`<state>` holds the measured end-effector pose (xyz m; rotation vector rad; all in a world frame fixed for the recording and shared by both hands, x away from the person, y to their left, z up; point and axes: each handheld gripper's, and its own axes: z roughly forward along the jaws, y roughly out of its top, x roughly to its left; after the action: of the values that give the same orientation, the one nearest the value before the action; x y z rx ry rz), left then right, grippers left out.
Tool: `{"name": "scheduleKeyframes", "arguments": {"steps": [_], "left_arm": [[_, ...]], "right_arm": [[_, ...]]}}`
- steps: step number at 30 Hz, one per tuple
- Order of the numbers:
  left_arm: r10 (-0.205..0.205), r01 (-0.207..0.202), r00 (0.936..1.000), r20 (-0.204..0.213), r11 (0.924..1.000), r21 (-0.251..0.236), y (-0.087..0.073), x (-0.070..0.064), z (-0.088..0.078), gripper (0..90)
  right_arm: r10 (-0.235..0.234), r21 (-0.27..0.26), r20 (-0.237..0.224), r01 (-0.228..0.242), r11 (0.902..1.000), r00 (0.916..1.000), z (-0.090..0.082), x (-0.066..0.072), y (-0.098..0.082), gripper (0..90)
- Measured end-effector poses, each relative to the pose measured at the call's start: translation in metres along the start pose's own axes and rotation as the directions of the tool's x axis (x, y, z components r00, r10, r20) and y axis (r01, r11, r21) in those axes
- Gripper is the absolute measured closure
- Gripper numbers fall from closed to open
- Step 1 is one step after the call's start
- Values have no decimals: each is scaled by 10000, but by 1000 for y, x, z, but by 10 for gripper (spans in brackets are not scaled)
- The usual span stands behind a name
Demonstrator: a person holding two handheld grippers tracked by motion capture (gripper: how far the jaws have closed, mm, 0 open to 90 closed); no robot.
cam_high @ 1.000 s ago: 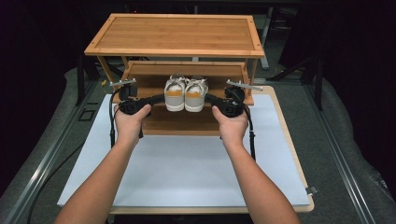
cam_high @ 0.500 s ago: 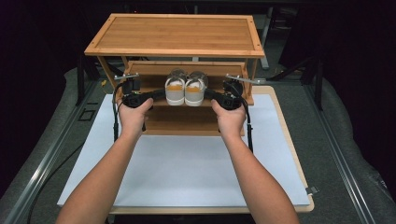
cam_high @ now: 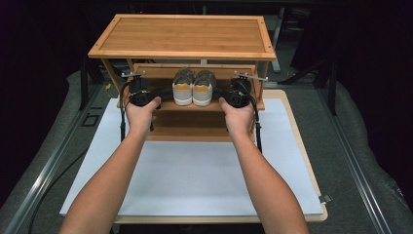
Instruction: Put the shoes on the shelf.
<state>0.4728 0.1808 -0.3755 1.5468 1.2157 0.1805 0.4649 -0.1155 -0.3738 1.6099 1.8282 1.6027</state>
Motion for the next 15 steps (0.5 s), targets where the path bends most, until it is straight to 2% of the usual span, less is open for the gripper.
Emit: {"name": "scheduleKeyframes", "arguments": {"steps": [1,2,4,8,13,15], "left_arm": [[101,-101,9999,-85,9999,4,1,-1,1,900],[183,-182,9995,-248,9998,34,2,-2,2,900],[216,-214,9996,-175,9997,89,3,-1,2,900],[18,-18,9999,-160,10000,-2,3,2,5,900],[-151,150,9997,-208,9999,-36,5,2,9,900],[-3,5,9993,-376,10000,37,6,1,10,900]], "right_arm": [[-146,67,207,144,9999,9997,1,1,1,900],[-229,6,184,229,9997,9996,2,2,2,900],[-313,77,397,311,9995,9987,3,3,3,900],[7,23,184,-8,10000,9998,7,-1,4,900],[164,-38,235,-164,9999,9996,10,-3,6,900],[93,34,316,-95,9999,9995,11,-2,7,900]]}}
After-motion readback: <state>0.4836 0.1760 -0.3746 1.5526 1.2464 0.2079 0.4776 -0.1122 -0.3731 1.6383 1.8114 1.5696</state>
